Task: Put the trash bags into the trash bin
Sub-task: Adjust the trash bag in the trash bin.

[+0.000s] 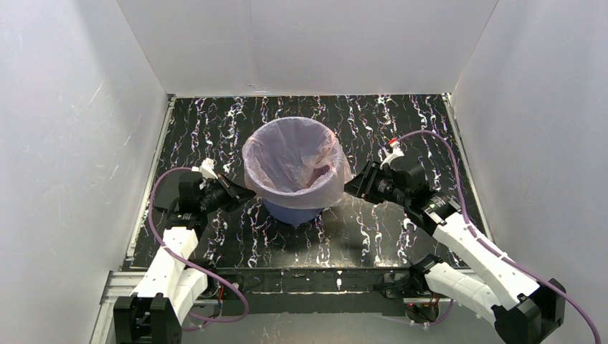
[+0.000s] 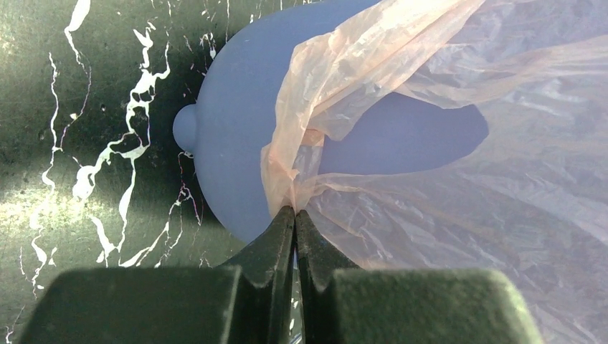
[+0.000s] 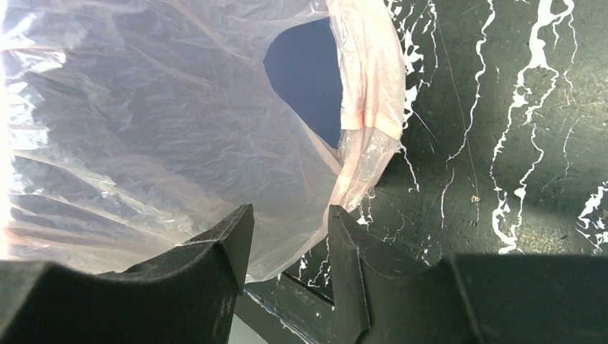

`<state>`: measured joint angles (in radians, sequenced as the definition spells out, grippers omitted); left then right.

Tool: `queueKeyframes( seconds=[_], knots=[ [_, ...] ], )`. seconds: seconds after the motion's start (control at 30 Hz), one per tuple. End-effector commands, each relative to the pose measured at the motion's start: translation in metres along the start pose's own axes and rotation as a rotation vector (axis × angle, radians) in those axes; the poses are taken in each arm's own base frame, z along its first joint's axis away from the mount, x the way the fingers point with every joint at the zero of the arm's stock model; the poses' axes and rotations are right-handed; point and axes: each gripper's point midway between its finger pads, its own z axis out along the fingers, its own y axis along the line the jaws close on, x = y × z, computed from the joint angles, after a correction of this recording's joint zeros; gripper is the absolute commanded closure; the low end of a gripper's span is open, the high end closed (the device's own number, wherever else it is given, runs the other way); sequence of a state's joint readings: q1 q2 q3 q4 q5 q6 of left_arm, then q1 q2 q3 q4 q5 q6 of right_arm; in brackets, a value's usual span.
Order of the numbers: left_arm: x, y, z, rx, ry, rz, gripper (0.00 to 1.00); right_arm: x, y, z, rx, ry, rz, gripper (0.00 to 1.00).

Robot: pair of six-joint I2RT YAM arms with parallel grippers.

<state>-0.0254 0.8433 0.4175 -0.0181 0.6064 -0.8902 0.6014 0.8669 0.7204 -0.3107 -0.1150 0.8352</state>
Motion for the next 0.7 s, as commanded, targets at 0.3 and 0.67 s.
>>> queueKeyframes(
  seconds=[0.3,0.67],
  knots=[
    [0.01,0.017,0.002,-0.042,0.041,0.064,0.98,-0.058,0.05,-0.017,-0.067,-0.156,-0.051,0.47],
    [0.0,0.011,-0.037,-0.17,-0.047,0.185,0.45,-0.113,0.072,-0.021,0.043,-0.222,-0.296,0.44]
  ],
)
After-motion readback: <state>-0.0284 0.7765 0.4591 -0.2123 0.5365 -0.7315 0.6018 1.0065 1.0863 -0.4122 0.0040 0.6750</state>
